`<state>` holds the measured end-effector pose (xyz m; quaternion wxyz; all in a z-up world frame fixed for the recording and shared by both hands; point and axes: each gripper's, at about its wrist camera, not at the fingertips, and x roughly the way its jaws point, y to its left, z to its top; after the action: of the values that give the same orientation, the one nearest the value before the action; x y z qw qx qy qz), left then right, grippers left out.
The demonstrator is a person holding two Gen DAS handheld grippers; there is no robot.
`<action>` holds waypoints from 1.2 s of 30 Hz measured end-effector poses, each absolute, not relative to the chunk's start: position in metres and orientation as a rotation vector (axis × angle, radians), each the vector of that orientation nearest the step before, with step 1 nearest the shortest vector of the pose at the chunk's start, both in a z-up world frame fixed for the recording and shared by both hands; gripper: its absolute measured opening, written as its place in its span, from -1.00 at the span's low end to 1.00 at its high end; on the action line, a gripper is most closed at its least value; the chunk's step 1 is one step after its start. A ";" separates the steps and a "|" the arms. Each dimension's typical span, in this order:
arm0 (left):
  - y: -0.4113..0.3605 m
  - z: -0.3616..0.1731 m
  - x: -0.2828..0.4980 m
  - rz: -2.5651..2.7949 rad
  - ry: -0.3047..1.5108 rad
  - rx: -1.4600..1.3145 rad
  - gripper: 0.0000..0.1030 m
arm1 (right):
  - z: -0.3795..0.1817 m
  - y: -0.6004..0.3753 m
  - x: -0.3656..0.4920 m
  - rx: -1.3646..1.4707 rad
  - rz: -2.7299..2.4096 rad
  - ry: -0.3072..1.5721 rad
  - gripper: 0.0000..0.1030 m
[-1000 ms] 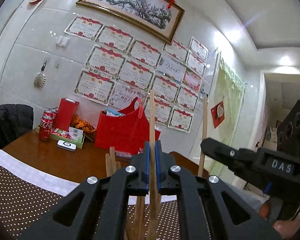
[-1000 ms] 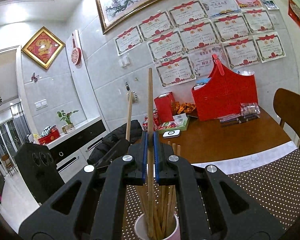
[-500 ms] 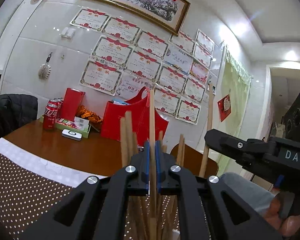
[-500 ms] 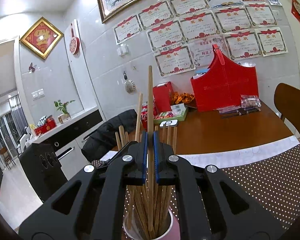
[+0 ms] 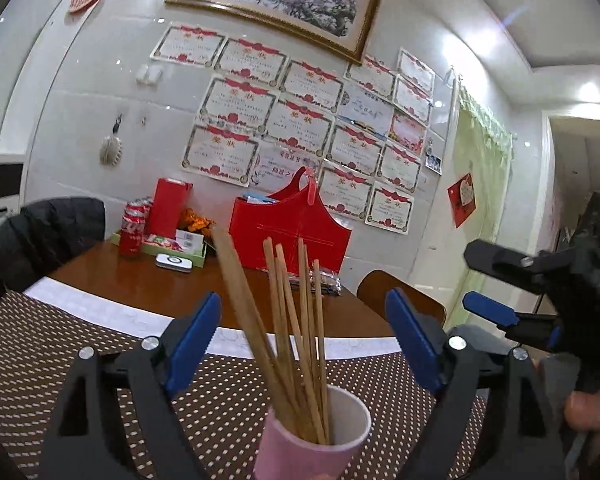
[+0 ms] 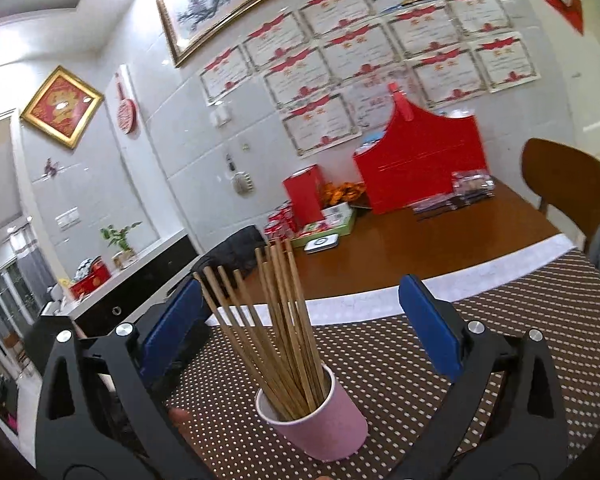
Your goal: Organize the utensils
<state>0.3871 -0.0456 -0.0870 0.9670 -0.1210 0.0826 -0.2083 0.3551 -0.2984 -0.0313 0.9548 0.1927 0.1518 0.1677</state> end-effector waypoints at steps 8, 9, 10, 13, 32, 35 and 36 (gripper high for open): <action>-0.036 -0.056 0.324 -0.399 0.158 -0.158 0.63 | -0.018 -0.308 0.310 0.382 0.261 0.333 0.88; -0.035 -0.053 0.316 -0.387 0.160 -0.149 0.63 | -0.016 -0.307 0.303 0.379 0.258 0.336 0.88; -0.034 -0.049 0.304 -0.370 0.165 -0.135 0.63 | -0.015 -0.307 0.297 0.373 0.252 0.339 0.88; -0.034 -0.041 0.277 -0.319 0.192 -0.089 0.65 | -0.008 -0.302 0.271 0.335 0.227 0.360 0.88; -0.027 -0.011 0.139 -0.041 0.321 0.037 0.66 | 0.018 -0.258 0.116 0.163 0.180 0.352 0.88; -0.024 -0.005 0.126 -0.037 0.317 0.041 0.66 | 0.021 -0.250 0.098 0.139 0.165 0.332 0.88; -0.023 -0.002 0.120 -0.033 0.312 0.039 0.66 | 0.021 -0.248 0.093 0.136 0.160 0.323 0.88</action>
<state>0.1198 -0.0225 -0.0022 0.9875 0.0194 0.1555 -0.0166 0.0930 -0.2479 0.0212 0.9815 0.0677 0.1607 0.0796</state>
